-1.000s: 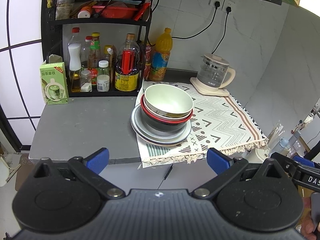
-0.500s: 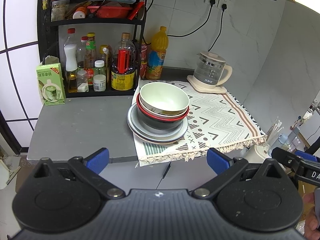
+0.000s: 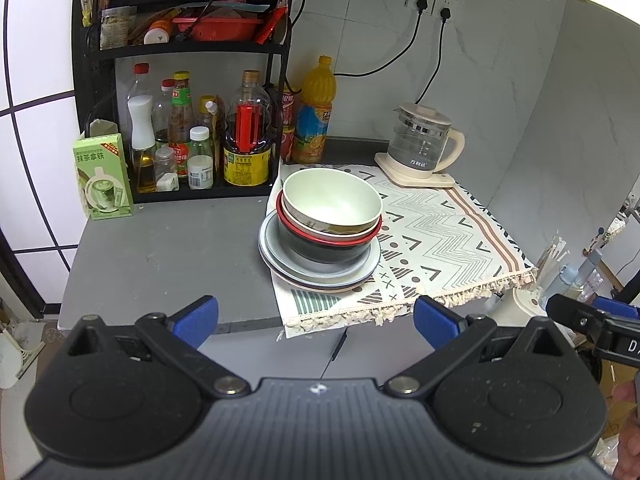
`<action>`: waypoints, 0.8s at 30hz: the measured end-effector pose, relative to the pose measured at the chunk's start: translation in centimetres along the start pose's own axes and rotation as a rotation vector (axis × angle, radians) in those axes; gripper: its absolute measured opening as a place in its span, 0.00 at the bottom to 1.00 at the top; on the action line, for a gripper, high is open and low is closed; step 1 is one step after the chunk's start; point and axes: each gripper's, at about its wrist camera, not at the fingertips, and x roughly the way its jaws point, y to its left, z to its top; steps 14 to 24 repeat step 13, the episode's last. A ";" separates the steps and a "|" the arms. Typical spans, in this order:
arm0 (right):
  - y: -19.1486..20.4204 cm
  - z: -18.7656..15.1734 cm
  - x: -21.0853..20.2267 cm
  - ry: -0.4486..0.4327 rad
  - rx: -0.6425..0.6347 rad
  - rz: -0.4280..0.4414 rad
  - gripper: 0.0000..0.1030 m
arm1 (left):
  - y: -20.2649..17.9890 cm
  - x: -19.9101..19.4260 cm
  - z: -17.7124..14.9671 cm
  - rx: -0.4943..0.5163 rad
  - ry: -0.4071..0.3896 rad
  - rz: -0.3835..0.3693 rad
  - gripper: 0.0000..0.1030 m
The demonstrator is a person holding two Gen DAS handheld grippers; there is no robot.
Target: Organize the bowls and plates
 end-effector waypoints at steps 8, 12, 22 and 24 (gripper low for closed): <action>-0.3 0.1 0.4 0.003 0.008 -0.007 1.00 | -0.7 0.3 -0.1 0.045 -0.001 -0.007 1.00; -0.5 0.0 0.5 0.007 0.016 -0.010 1.00 | -0.8 0.7 -0.1 0.044 0.006 -0.016 1.00; -0.6 -0.1 0.6 0.008 0.018 -0.011 1.00 | -0.8 0.8 0.0 0.043 0.011 -0.016 1.00; -0.6 -0.1 0.6 0.008 0.018 -0.011 1.00 | -0.8 0.8 0.0 0.043 0.011 -0.016 1.00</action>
